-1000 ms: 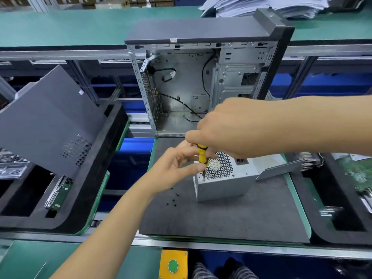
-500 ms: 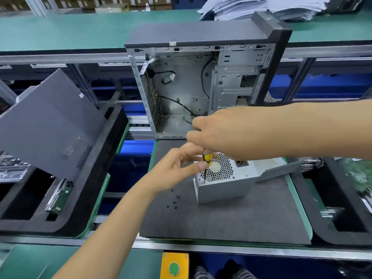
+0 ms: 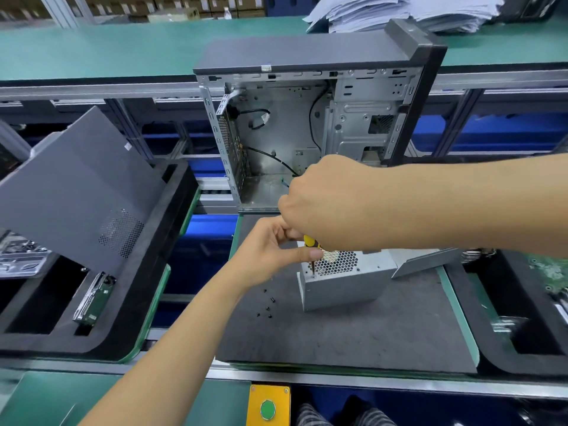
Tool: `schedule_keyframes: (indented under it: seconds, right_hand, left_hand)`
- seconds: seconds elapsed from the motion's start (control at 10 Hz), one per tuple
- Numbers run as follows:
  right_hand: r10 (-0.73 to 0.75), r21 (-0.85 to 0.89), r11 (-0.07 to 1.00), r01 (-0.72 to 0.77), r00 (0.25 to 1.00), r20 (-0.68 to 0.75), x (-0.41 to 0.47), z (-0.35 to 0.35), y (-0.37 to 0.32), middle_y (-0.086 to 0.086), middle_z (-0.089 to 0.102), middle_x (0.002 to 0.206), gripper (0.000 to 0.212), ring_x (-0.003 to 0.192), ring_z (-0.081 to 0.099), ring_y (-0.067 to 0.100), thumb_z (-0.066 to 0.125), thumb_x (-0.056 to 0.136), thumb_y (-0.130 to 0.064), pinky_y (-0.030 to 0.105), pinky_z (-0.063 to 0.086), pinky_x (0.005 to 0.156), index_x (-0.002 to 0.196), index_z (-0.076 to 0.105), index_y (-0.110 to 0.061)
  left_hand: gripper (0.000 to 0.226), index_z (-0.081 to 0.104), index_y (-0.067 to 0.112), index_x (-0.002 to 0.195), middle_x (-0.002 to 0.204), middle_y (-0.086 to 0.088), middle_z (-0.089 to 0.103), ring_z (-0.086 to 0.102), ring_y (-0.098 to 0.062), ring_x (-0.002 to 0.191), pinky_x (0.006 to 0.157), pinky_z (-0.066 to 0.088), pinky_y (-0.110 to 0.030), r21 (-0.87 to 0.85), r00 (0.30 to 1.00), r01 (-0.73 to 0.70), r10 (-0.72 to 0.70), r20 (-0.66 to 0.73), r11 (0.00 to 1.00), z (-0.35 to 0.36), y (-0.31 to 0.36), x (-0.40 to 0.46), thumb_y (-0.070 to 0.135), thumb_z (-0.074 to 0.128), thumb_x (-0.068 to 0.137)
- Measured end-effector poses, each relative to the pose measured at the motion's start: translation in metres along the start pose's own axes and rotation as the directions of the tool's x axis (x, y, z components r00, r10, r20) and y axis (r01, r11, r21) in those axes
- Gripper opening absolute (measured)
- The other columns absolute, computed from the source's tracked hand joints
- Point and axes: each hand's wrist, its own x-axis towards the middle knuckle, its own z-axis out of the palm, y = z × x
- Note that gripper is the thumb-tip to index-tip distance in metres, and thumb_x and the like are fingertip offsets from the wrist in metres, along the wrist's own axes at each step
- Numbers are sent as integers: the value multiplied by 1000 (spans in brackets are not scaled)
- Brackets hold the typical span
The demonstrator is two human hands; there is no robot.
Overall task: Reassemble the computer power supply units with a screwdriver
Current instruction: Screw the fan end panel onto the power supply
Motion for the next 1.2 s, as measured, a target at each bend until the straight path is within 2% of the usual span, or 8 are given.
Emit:
schedule_keyframes:
  seconds: [0.1,0.2,0.3,0.5,0.8,0.9,1.1,1.2]
  right_hand:
    - [-53,-14,998,56,985,165,11,-5,-2,-4,26,46,32,37,26,18,68,70,-24,28,45,46,59,37,-23]
    - [-69,37,997,64,984,163,14,-8,-5,-2,32,52,33,48,45,23,61,79,-23,35,52,57,60,35,-22]
    - [-132,58,991,123,972,192,10,3,1,0,28,57,44,48,35,17,60,88,-28,27,32,46,62,27,-13]
    - [-120,27,993,117,960,253,-5,0,7,1,25,63,55,52,27,17,49,93,-52,25,20,45,64,18,-16]
    - [8,195,980,-31,993,116,-12,-2,16,0,25,61,51,47,23,17,39,99,-45,25,18,46,60,21,-17]
    - [46,368,923,-114,981,188,-17,17,21,1,30,66,41,52,32,22,34,101,-42,28,20,45,73,36,-12]
    - [311,861,435,-264,941,131,-33,68,13,-8,49,66,27,74,51,21,67,85,-36,36,43,67,100,61,-14]
    - [501,946,267,-183,865,26,-39,81,10,3,58,69,24,71,53,22,75,77,-38,41,47,69,86,72,-16]
  left_hand:
    - [34,71,43,86,90,16,73,65,0,94,87,48,-15,105,997,76,-77,8,992,-17,-13,-2,15,85,71]
    - [27,66,32,85,89,14,70,61,3,85,79,47,-19,437,974,223,-214,-70,871,-43,-61,-17,16,84,74]
    - [17,63,20,81,87,5,63,60,-13,82,79,50,-36,612,923,382,-316,-218,693,-53,-115,-39,11,78,80]
    - [18,65,27,84,92,12,54,56,-5,79,78,49,-28,651,949,271,-311,-56,710,-50,-143,-41,15,79,81]
    - [6,67,21,83,91,17,46,53,-8,81,77,46,-30,774,946,189,-324,22,604,-47,-158,-35,20,73,85]
    - [12,66,18,78,90,12,53,55,-8,80,78,46,-31,705,952,242,-303,-40,666,-45,-152,-35,12,73,85]
    - [14,72,22,75,74,8,66,54,-4,67,65,46,-16,-80,831,183,-198,-519,980,0,-71,6,12,72,85]
    - [12,73,12,89,82,-5,65,56,-9,73,58,46,-16,-352,889,148,-280,-362,924,31,-36,29,18,73,79]
